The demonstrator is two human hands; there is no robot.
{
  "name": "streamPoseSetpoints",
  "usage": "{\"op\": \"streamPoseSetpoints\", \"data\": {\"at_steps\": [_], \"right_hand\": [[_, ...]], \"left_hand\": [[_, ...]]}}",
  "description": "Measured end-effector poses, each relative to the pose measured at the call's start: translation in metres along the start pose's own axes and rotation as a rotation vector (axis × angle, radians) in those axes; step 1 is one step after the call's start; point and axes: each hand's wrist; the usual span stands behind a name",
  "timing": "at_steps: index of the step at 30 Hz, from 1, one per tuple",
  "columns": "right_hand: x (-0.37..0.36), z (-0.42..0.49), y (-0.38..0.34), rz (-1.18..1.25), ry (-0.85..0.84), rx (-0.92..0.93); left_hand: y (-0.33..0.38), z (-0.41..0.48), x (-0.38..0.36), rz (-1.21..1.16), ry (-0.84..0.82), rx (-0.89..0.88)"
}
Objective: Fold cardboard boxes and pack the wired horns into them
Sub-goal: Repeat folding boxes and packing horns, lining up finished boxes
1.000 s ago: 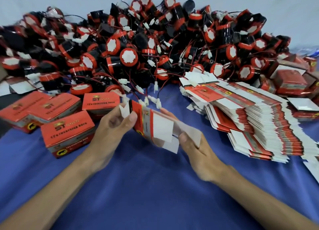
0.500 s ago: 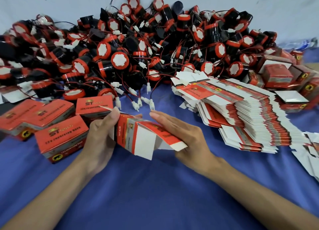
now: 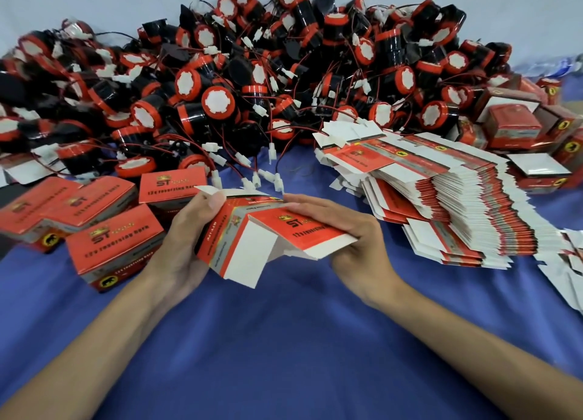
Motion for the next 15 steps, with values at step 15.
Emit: {"op": "streamPoseSetpoints", "data": {"at_steps": [15], "right_hand": [[0.011,0.006,-0.004,0.181,0.006,-0.117]], "left_hand": [[-0.01,0.006,0.006,0.155,0.116,-0.28]]}}
Point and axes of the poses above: each hand's wrist, its own z-axis towards the middle knuckle, its own x-axis out of the back of the hand, y = z × x, and after that the axes turned 5 degrees about -z, right-handed
